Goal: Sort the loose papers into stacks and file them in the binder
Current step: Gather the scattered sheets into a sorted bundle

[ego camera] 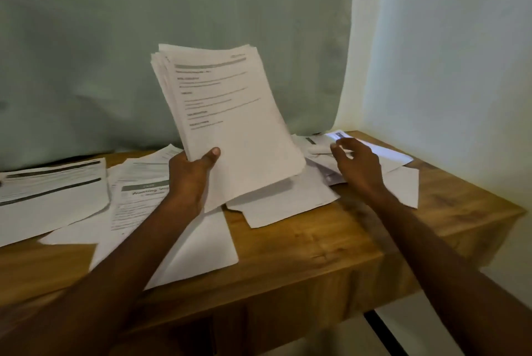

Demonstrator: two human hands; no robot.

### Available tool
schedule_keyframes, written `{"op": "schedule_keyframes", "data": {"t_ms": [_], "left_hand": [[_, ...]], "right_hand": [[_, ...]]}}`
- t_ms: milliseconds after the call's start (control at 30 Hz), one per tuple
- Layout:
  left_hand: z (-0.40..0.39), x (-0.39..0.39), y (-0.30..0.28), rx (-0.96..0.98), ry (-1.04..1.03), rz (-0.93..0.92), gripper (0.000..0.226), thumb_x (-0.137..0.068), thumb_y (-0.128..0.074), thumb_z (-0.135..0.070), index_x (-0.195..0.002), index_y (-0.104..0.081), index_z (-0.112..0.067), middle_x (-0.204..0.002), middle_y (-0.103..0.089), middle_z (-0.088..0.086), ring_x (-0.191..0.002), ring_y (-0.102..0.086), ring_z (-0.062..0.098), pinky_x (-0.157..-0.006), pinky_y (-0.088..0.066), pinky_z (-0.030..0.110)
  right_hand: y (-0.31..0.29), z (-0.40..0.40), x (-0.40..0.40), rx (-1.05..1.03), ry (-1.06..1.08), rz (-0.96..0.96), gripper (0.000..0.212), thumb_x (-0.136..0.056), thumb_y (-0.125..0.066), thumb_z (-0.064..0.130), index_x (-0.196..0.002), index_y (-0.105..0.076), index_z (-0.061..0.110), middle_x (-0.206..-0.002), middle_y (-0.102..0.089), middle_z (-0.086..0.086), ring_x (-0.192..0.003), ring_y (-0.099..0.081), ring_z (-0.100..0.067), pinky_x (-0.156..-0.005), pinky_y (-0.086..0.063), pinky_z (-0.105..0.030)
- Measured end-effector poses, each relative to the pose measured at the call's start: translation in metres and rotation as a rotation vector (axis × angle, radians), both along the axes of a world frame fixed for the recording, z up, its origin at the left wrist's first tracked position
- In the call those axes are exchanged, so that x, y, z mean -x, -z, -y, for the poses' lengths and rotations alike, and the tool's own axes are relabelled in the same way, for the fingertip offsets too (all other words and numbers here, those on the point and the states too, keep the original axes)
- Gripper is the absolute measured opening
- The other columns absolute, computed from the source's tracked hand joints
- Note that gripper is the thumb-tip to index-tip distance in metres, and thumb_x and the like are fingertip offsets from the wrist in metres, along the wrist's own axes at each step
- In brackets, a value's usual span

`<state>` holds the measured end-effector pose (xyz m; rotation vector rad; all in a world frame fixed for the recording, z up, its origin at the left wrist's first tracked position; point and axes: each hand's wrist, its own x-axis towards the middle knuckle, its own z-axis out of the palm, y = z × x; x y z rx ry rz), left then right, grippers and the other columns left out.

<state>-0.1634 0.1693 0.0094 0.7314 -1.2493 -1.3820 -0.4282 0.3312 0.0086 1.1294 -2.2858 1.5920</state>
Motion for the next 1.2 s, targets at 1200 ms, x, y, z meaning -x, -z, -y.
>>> {"op": "schedule_keyframes", "data": {"t_ms": [1200], "left_hand": [[0.043, 0.104, -0.044, 0.078, 0.094, -0.05, 0.03, -0.089, -0.078, -0.013, -0.115, -0.065, -0.02, -0.093, -0.069, -0.01, -0.074, -0.066, 0.002, -0.053, -0.053, 0.014]], "right_hand": [[0.05, 0.129, 0.021, -0.458, 0.035, 0.026, 0.068, -0.091, -0.046, 0.069, -0.151, -0.039, 0.036, -0.163, -0.032, -0.012, -0.15, -0.025, -0.043, -0.118, -0.016, -0.066]]}}
